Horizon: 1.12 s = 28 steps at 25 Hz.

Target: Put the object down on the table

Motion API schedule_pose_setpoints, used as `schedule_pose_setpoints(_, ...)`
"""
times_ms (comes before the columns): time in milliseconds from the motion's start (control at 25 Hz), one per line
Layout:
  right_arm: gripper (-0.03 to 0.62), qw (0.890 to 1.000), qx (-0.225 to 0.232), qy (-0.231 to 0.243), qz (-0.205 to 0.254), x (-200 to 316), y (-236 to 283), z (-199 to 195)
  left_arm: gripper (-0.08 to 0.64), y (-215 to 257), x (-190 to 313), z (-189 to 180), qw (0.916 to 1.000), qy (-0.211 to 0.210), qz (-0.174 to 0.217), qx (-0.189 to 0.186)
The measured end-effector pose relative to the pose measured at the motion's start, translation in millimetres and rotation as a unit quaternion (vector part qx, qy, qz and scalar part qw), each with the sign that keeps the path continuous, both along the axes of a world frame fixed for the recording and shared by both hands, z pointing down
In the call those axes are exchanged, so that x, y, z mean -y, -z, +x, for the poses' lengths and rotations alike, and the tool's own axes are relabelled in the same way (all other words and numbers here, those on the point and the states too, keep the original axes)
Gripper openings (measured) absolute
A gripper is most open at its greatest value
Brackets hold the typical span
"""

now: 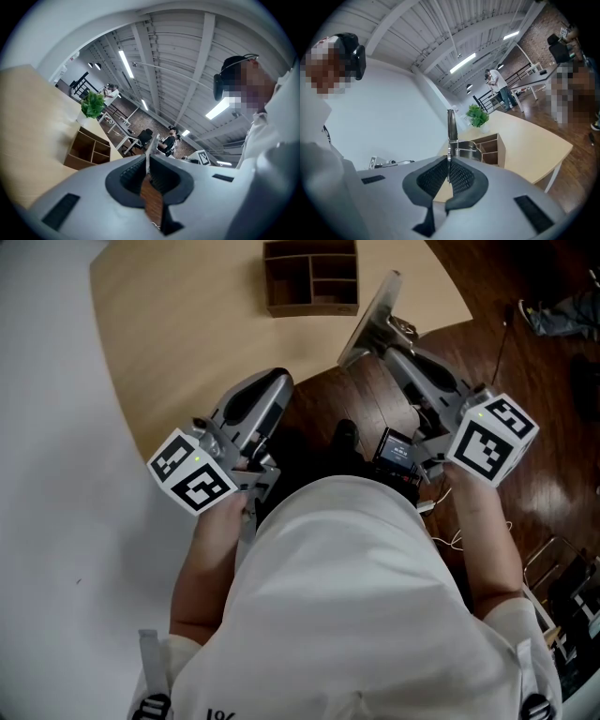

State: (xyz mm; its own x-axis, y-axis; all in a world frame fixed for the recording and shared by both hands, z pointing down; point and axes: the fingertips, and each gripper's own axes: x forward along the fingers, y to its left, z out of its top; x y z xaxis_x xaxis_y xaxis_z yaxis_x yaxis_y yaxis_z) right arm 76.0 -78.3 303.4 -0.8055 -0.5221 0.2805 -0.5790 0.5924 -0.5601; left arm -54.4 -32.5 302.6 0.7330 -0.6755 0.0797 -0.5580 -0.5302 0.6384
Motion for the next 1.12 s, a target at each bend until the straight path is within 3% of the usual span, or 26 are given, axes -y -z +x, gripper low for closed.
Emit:
schedule_pose_setpoints(560, 0.005, 0.999, -0.025, -0.021, -0.017, 20.7, -21.1, -20.2, 0.005, -5.3, 5.1, -13.4, 0.9999, 0.001, -0.006, -0.008)
schedule_pose_setpoints(1120, 0.005, 0.999, -0.043, -0.029, -0.006, 61.7, 11.8, -49.8, 0.005, 38.5, 8.1, -3.2, 0.9999, -0.014, 0.001, 0.008)
